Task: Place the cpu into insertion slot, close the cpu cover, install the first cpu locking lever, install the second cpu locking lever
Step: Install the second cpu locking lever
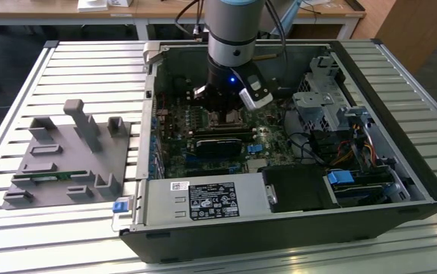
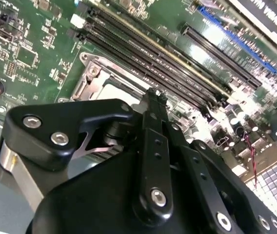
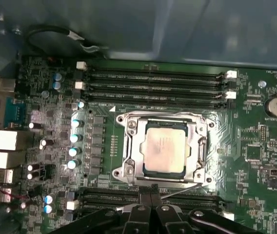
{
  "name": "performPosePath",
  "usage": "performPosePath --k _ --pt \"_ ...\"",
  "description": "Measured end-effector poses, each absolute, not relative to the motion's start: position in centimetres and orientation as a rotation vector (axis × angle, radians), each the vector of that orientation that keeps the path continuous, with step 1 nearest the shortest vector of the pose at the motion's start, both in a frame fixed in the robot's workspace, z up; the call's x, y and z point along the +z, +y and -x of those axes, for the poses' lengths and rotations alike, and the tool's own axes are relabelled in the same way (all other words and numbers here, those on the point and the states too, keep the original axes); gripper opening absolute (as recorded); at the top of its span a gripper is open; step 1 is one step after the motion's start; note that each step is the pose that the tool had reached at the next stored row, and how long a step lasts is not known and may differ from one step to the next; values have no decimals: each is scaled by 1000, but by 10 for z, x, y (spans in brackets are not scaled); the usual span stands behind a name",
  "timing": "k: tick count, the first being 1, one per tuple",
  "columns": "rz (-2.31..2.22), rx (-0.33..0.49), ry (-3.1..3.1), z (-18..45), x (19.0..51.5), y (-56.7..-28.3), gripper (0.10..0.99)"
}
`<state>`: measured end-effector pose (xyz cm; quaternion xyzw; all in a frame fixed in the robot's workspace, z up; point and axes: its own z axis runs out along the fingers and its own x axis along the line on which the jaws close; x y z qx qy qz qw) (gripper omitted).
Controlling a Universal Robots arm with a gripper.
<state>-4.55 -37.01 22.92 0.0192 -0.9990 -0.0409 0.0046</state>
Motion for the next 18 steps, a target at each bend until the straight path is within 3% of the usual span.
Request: performPosePath --k 18 --pt "-58 -163 -3127 57 218 -378 106"
